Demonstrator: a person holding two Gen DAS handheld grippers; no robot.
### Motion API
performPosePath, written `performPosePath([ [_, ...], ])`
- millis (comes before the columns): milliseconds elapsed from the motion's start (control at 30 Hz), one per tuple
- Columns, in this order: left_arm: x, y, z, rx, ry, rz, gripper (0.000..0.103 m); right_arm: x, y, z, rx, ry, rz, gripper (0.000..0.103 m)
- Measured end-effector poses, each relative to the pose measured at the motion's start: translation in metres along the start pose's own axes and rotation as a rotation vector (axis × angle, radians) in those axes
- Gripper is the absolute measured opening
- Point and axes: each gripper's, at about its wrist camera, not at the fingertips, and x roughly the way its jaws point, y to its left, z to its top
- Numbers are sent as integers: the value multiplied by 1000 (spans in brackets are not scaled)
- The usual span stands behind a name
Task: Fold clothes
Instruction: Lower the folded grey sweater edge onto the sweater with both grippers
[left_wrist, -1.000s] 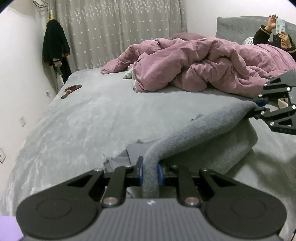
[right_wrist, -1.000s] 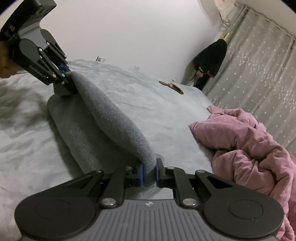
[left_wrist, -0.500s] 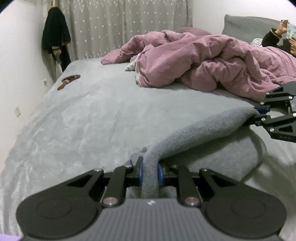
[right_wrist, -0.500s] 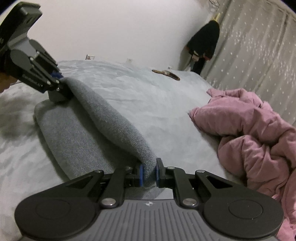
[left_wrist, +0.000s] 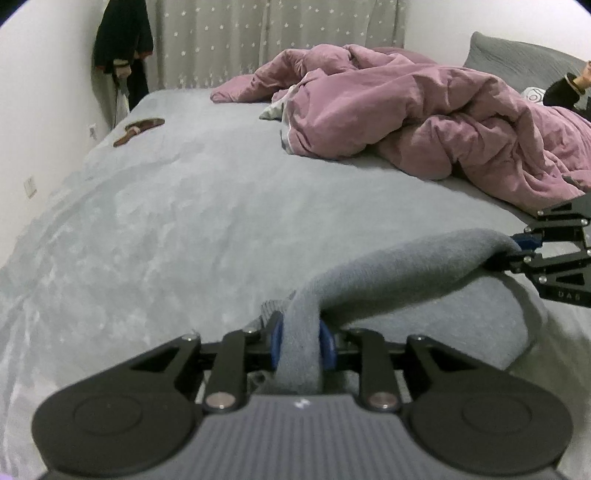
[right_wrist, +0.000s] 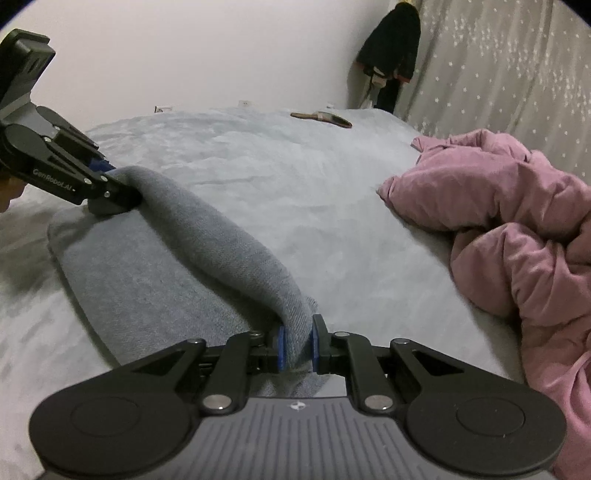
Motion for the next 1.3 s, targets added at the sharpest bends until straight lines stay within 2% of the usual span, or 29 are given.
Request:
performPosePath([
  [67,3,4,0,-24,7,-7,31,1,-2,-1,27,-1,1,15],
  [100,4,7,0,-40,11,-10,33,1,-4,-2,46,-2,2,25],
  [133,5,11,0,-57,15,-18,33,0,-6,-3,65,0,-1,29],
  [333,6,25,0,-140,8,-54,33,-1,-17,-5,183,1,43,30],
  [600,4,32,-1,-206,-26,-63,16,-1,-33,-9,348,-14,75,16],
  [833,4,36,-5,-242,-34,-55,16,2,-32,-7,410,-34,40,12],
  [1100,5,33,-7,-242,-49,-16,16,2,-22,-6,397,-71,-31,10],
  [1300,-1,31,-5,-244,-89,-6,16,0,-20,-7,406,-103,-63,9],
])
